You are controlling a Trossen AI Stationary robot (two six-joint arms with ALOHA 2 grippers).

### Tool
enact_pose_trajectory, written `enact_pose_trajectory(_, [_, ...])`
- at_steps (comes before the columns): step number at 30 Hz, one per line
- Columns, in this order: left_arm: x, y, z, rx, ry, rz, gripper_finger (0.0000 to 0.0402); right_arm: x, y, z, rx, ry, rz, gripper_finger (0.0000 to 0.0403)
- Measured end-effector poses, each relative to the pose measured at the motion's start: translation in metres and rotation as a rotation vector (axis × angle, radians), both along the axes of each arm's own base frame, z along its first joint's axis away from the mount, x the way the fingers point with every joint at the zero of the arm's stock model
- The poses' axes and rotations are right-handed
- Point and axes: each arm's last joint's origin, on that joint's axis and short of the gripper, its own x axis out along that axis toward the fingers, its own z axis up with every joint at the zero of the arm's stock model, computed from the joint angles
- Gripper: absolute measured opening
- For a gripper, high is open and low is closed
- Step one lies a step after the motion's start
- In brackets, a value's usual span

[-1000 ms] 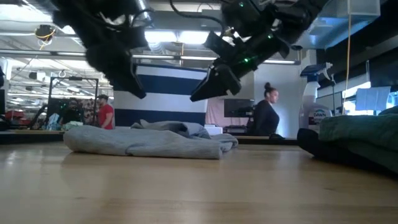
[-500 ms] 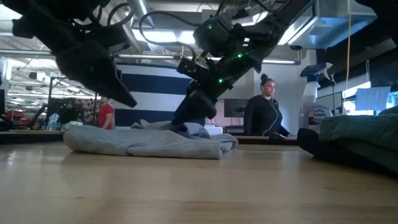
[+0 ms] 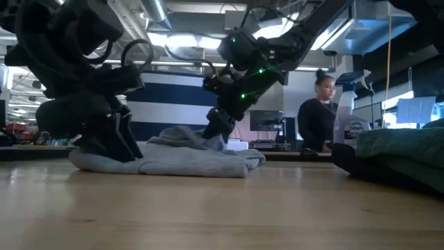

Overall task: Fold Laundry from Bin
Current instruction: Fold the gray shirt, then stack the folded gray shirt on top of the folded green polo shirt

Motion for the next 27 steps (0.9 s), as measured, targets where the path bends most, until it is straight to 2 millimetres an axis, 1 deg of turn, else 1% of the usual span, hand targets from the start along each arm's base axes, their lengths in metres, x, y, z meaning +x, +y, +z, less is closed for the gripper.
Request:
enact_pose_trajectory(4, [-0.001,-0.005,0.000,-0.020,-0.009,-0.007,0.0255,-0.008,-0.031,0.000,0.049,-0.038,-0.119,0.0161])
enact_pose_trajectory(8, [-0.002,-0.009,0.001,-0.027,-0.013,-0.028,0.0255,-0.018,-0.060,0.000,0.085,-0.067,-0.221,0.0151])
enact_pose_trajectory(11, [-0.003,-0.011,0.001,-0.026,-0.012,-0.038,0.0255,-0.024,-0.070,0.001,0.114,-0.055,-0.244,0.0150])
enact_pose_trajectory(13, [-0.002,-0.014,0.004,-0.018,-0.015,-0.053,0.0255,-0.027,-0.068,0.009,0.131,-0.051,-0.224,0.0150])
enact_pose_trajectory(16, [0.003,-0.019,0.020,0.009,-0.066,-0.092,0.0255,-0.030,-0.055,0.032,0.158,-0.075,-0.158,0.0150])
enact_pose_trajectory(20, [0.001,-0.022,0.050,0.121,-0.137,-0.087,0.0255,-0.035,-0.025,0.056,0.194,-0.051,-0.061,0.0150])
enact_pose_trajectory(23, [-0.008,-0.019,0.065,0.161,-0.169,-0.057,0.0255,-0.036,0.005,0.061,0.217,-0.019,0.026,0.0150])
enact_pose_trajectory(25, [-0.009,-0.018,0.068,0.154,-0.178,-0.058,0.0255,-0.038,0.026,0.055,0.228,0.035,0.074,0.0150])
enact_pose_trajectory(27, [-0.010,-0.022,0.065,0.152,-0.156,-0.109,0.0255,-0.039,0.046,0.047,0.241,0.069,0.114,0.0150])
